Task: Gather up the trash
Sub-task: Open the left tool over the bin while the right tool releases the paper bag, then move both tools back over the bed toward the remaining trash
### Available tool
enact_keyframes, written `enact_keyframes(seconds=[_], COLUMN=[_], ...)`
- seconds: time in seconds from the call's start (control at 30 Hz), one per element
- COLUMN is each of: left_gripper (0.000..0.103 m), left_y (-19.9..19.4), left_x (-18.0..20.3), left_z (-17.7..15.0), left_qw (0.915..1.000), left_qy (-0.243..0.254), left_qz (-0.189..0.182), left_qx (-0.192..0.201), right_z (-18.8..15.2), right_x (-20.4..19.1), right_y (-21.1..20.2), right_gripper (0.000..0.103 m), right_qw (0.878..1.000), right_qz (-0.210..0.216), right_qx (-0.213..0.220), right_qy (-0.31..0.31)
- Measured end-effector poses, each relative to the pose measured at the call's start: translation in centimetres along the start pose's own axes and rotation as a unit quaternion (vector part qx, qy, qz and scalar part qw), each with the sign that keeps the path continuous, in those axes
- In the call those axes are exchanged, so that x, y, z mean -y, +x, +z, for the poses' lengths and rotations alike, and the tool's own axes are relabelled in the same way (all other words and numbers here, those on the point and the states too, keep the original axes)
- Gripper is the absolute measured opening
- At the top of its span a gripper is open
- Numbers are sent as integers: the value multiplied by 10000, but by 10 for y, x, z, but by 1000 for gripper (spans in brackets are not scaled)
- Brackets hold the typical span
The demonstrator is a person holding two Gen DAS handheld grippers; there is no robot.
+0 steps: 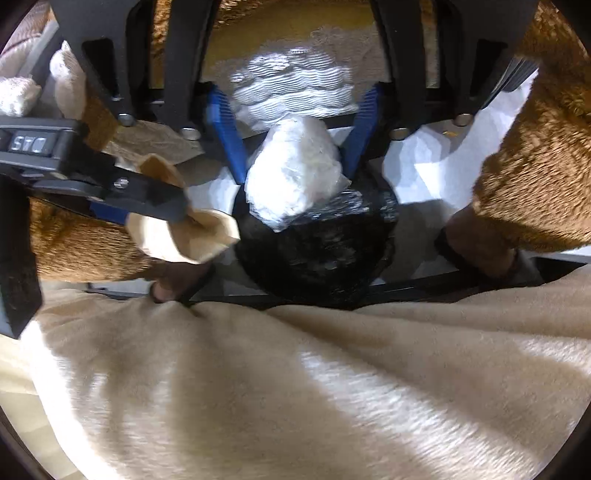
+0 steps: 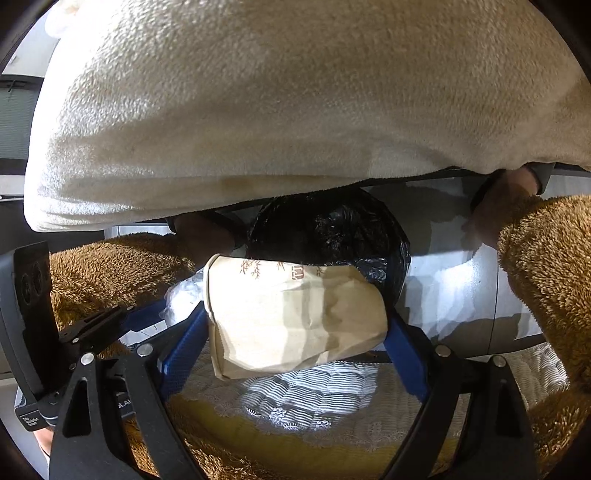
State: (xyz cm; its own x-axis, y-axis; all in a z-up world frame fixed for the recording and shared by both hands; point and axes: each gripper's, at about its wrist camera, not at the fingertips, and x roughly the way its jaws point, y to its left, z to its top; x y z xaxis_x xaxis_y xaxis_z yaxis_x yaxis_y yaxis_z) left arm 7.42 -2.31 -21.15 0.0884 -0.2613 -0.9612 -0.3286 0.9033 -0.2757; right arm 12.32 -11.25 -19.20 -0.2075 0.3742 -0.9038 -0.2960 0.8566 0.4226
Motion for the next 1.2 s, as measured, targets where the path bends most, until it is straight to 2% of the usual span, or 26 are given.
enact_keyframes(seconds=[0.03,0.13,0.83,1.03,1.2], left_gripper=[66,66,67,67,67], left_y=[1,1,-15,-31,-46], left_x=[1,2,4,9,15], left_z=[0,0,-10,-19,-27], left_qw=[10000,10000,9996,9984,9969], left_qy=[-6,46,20,121,141], left_qz=[-21,-2,-66,-83,-193], left_qx=[8,27,265,547,755], right_z=[0,1,-12,-18,-28], right_x=[1,3,-3,-9,-22], right_y=[0,1,-13,-31,-57], right_gripper=[91,93,94,94,94], right_qw=[10000,10000,9995,9982,9927], right_qz=[6,50,204,219,31], right_qx=[-1,-2,202,493,1018], right_qy=[34,70,-104,-273,-648])
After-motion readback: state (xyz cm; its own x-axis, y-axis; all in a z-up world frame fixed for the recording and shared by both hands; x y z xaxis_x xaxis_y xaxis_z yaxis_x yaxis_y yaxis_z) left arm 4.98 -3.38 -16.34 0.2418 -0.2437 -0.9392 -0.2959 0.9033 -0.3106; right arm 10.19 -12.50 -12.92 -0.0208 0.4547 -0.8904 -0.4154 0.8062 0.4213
